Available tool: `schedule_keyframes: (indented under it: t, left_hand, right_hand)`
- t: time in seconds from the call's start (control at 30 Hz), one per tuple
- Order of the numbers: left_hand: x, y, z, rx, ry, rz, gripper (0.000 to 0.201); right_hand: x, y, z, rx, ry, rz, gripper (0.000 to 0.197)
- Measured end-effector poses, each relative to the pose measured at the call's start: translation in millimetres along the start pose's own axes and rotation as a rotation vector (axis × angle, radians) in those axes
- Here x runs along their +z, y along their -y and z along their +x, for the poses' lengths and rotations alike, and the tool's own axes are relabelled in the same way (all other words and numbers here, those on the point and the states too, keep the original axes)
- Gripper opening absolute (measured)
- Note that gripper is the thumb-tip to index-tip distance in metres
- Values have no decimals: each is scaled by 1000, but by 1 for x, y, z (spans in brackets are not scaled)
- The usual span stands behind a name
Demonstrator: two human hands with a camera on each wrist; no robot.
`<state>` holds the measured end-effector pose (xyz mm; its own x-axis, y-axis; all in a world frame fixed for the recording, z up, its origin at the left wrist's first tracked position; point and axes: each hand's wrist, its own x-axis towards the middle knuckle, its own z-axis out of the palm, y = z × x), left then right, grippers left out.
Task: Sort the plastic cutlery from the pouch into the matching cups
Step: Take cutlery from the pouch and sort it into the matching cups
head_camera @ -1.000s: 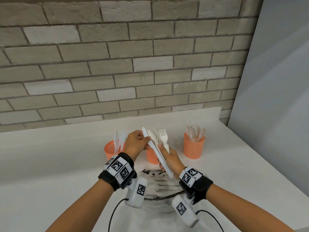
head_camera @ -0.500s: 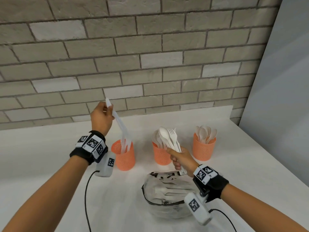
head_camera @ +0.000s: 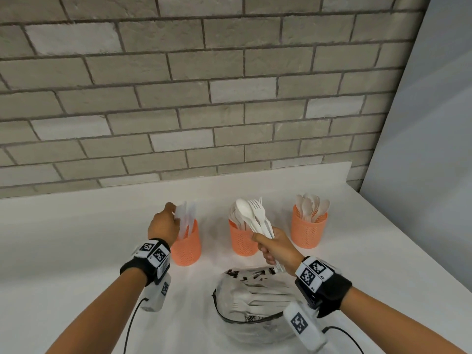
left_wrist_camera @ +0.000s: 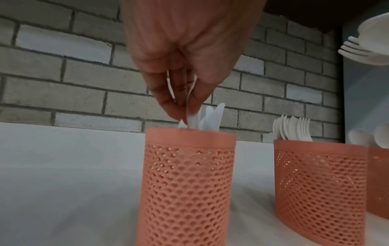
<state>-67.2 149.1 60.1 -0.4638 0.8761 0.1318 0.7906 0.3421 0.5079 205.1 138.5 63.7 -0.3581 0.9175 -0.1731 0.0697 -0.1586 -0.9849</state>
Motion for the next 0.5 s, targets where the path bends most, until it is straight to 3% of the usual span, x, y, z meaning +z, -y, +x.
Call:
schedule_keyframes:
  t: [0.1, 0.2, 0.27, 0.33, 0.4, 0.5]
  left_hand:
    - [-1, -1, -2, -21, -48, 17, 37]
    - [-11, -18, -13, 75, -201, -173, 38]
    - [-19, -38, -27, 136, -216, -363, 32]
    - [-23, -58, -48, 119, -92, -543, 31]
    - [-22, -75, -70, 37, 119, -715, 43]
    - [-11, -93, -94, -99, 457, -980, 62]
  right_hand:
    - [1, 0, -2, -23, -21, -19, 11]
    - [4, -1, -5, -83, -43, -49, 16]
    - [7, -2, -4, -137, -72, -97, 19]
    - [11, -5, -2, -194, -131, -166, 20]
    - [16, -5, -1, -267, -199, -235, 20]
    - [24, -4, -7, -357, -265, -409, 41]
